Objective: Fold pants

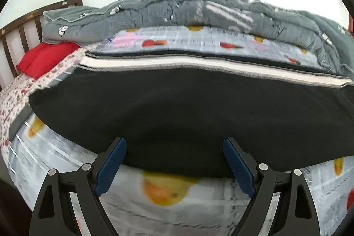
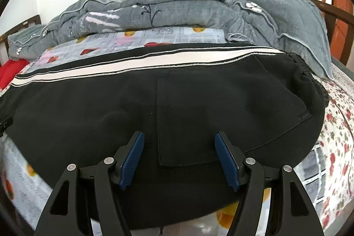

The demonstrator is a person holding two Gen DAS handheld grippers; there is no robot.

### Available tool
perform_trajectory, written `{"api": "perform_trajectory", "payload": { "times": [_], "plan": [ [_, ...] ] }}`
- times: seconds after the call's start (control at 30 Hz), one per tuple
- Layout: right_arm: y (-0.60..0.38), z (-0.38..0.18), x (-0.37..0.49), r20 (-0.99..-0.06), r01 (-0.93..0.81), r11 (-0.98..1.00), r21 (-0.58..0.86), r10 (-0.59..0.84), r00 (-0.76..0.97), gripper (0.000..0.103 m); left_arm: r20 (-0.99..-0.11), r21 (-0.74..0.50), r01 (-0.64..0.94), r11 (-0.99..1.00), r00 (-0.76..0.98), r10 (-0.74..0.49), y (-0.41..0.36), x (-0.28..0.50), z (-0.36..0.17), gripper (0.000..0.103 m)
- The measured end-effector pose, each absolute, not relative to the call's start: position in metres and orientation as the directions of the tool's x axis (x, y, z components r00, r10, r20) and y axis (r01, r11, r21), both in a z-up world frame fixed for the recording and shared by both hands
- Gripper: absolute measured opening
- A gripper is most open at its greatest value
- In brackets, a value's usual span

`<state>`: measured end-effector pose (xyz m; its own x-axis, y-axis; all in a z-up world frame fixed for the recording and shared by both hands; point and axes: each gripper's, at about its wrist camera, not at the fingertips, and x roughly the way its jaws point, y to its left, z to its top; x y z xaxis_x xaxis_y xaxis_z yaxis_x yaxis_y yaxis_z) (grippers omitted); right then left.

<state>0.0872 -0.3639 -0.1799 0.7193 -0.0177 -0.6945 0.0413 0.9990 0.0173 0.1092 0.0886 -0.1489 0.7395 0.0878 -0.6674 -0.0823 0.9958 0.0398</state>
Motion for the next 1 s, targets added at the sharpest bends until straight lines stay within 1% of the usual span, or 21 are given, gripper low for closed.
{"api": "perform_trajectory", "payload": {
  "times": [0.1,0.17,0.2,0.3,0.4,0.43,0.47,0.5,0.57,0.67,0.77,0.83,0.9,0.93,1.0],
  "plan": [
    [-0.365,-0.147,0.093,-0.655,0.003,0.999,0.042,0.025,0.755,0.066,-0.651,-0.004,-0.095,0.995,0.756,0.069,0.117,0.125,-0.122,0.089],
    [-0.360,-0.123,0.106,-0.629,-0.012,1.000,0.000,0.010,0.777,0.067,-0.639,-0.028,-0.121,0.992,0.765,0.075,0.140,0.140,-0.105,0.089],
    [-0.355,-0.111,0.117,-0.621,-0.028,0.999,-0.025,0.007,0.784,0.069,-0.638,-0.045,-0.135,0.990,0.767,0.075,0.153,0.149,-0.098,0.089],
    [-0.344,-0.092,0.144,-0.608,-0.066,0.995,-0.069,0.010,0.794,0.071,-0.652,-0.101,-0.170,0.980,0.755,0.064,0.194,0.177,-0.087,0.087],
    [-0.335,-0.087,0.170,-0.609,-0.085,0.992,-0.091,0.012,0.793,0.071,-0.661,-0.139,-0.192,0.971,0.749,0.053,0.229,0.202,-0.087,0.081],
    [-0.332,-0.089,0.177,-0.612,-0.094,0.991,-0.095,0.016,0.791,0.071,-0.667,-0.148,-0.196,0.969,0.743,0.048,0.238,0.210,-0.089,0.074],
    [-0.329,-0.090,0.185,-0.617,-0.101,0.990,-0.099,0.019,0.787,0.071,-0.677,-0.156,-0.198,0.968,0.735,0.042,0.246,0.219,-0.093,0.072],
    [-0.325,-0.095,0.195,-0.626,-0.113,0.988,-0.107,0.021,0.779,0.071,-0.691,-0.157,-0.204,0.966,0.722,0.040,0.254,0.230,-0.097,0.071],
    [-0.319,-0.102,0.211,-0.642,-0.136,0.983,-0.122,0.026,0.766,0.071,-0.708,-0.136,-0.210,0.968,0.705,0.053,0.262,0.245,-0.104,0.070],
    [-0.315,-0.118,0.237,-0.671,-0.144,0.979,-0.143,0.011,0.741,0.071,-0.733,-0.055,-0.227,0.972,0.670,0.115,0.273,0.270,-0.118,0.066],
    [-0.320,-0.130,0.256,-0.697,-0.150,0.983,-0.107,0.033,0.717,0.071,-0.733,-0.010,-0.246,0.969,0.661,0.161,0.288,0.288,-0.125,0.065],
    [-0.323,-0.135,0.264,-0.701,-0.145,0.983,-0.111,0.026,0.713,0.071,-0.730,0.010,-0.236,0.972,0.662,0.168,0.296,0.300,-0.128,0.065],
    [-0.326,-0.137,0.270,-0.700,-0.139,0.984,-0.114,0.020,0.714,0.071,-0.748,0.039,-0.237,0.971,0.637,0.185,0.302,0.314,-0.135,0.065],
    [-0.327,-0.137,0.272,-0.699,-0.142,0.984,-0.106,0.028,0.714,0.071,-0.762,0.023,-0.235,0.972,0.625,0.169,0.306,0.321,-0.141,0.063],
    [-0.333,-0.138,0.273,-0.697,-0.149,0.987,-0.058,0.067,0.714,0.071,-0.776,-0.011,-0.209,0.978,0.619,0.123,0.308,0.327,-0.146,0.034]
  ]
}}
